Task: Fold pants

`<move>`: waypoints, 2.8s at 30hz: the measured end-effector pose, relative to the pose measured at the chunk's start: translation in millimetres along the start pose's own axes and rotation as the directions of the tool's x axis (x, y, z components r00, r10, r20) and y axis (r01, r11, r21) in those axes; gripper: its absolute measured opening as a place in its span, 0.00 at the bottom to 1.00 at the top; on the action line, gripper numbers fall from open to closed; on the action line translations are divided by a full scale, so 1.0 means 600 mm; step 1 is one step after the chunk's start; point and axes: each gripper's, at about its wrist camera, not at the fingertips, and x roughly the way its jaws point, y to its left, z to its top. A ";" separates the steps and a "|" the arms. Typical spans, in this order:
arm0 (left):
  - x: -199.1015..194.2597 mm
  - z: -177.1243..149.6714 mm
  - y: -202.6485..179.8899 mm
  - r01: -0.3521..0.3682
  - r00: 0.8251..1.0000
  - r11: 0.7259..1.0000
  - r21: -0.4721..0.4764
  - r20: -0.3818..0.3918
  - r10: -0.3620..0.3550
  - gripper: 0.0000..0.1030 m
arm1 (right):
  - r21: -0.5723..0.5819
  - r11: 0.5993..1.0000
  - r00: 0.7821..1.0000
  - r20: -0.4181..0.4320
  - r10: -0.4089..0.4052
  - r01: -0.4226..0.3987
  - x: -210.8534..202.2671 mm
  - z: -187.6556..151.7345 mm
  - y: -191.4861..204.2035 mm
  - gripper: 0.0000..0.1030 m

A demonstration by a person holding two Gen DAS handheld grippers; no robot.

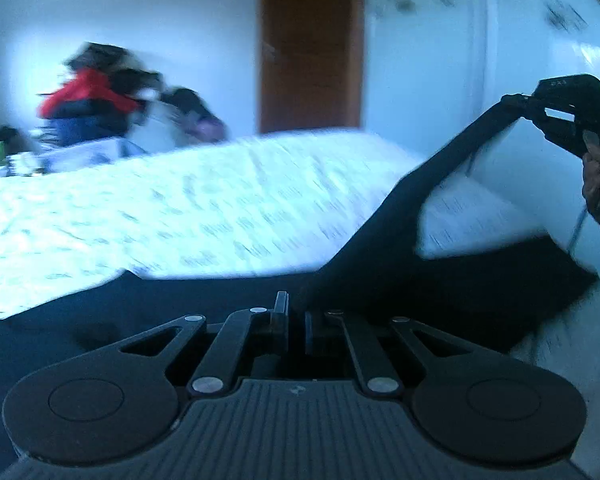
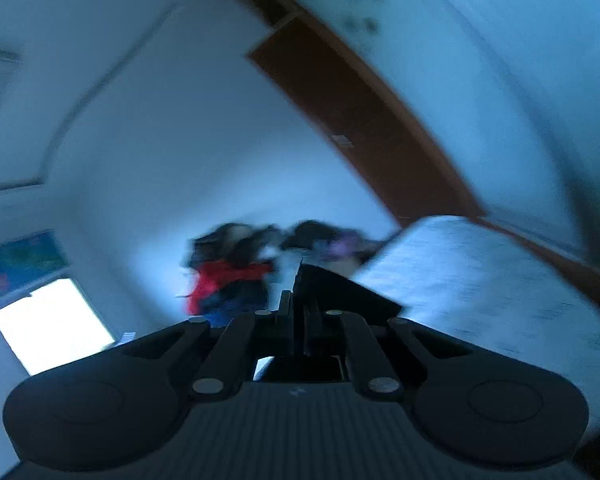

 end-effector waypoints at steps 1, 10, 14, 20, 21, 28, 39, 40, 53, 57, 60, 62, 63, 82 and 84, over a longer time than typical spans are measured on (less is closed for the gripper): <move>0.006 -0.009 -0.009 0.022 0.999 0.999 0.028 -0.030 -0.022 0.13 | -0.001 0.997 0.997 -0.021 -0.073 0.073 -0.018 -0.008 -0.018 0.05; 0.020 -0.039 -0.036 0.078 0.993 0.992 0.096 -0.101 -0.068 0.14 | 0.076 0.941 0.935 -0.160 -0.316 0.331 -0.127 -0.084 -0.130 0.05; 0.012 -0.024 -0.030 0.097 0.992 0.991 0.091 -0.087 -0.090 0.14 | 0.014 0.942 0.934 -0.131 -0.331 0.336 -0.170 -0.082 -0.108 0.05; 0.028 -0.056 -0.051 0.099 0.985 0.986 0.137 -0.155 -0.077 0.14 | -0.007 0.917 0.900 -0.187 -0.394 0.400 -0.198 -0.106 -0.122 0.05; 0.027 -0.057 -0.048 0.099 0.986 0.985 0.142 -0.150 -0.077 0.14 | 0.004 0.915 0.898 -0.193 -0.395 0.403 -0.201 -0.109 -0.127 0.05; 0.023 -0.065 -0.052 0.111 0.983 0.977 0.183 -0.163 -0.081 0.14 | -0.082 0.893 0.867 -0.214 -0.450 0.443 -0.215 -0.124 -0.117 0.05; 0.012 -0.057 -0.035 0.191 0.967 0.964 0.188 -0.204 -0.152 0.41 | -0.187 0.817 0.795 -0.191 -0.575 0.546 -0.222 -0.118 -0.091 0.24; 0.007 -0.053 -0.028 0.212 0.962 0.963 0.169 -0.210 -0.175 0.42 | -0.201 0.774 0.770 -0.113 -0.627 0.601 -0.229 -0.115 -0.080 0.31; -0.005 0.010 0.092 0.086 0.983 0.996 0.006 -0.164 -0.084 0.44 | -0.561 0.746 0.838 -0.545 -0.006 -0.359 0.052 -0.235 0.191 0.32; 0.013 0.026 0.135 0.011 0.982 0.999 -0.039 -0.190 -0.018 0.44 | -0.564 0.620 0.705 -0.709 -0.025 -0.546 0.152 -0.297 0.240 0.32; 0.027 0.038 0.169 -0.028 0.977 0.994 -0.106 -0.212 0.005 0.46 | -0.548 0.557 0.622 -0.780 -0.071 -0.624 0.196 -0.332 0.242 0.32; 0.034 0.042 0.188 -0.033 0.975 0.987 -0.158 -0.224 -0.003 0.48 | -0.533 0.526 0.576 -0.812 -0.097 -0.663 0.209 -0.348 0.243 0.32; 0.039 0.047 0.197 -0.035 0.973 0.982 -0.184 -0.230 -0.008 0.50 | -0.527 0.517 0.559 -0.822 -0.109 -0.674 0.212 -0.351 0.243 0.32; 0.216 0.097 0.263 0.018 0.872 0.777 -0.629 -0.370 -0.320 0.60 | -0.760 -0.049 0.757 -0.635 -0.157 -0.648 0.104 -0.453 0.277 0.04; 0.227 0.096 0.265 0.013 0.854 0.748 -0.664 -0.382 -0.354 0.59 | -0.800 -0.190 0.822 -0.554 -0.133 -0.570 0.078 -0.476 0.275 0.04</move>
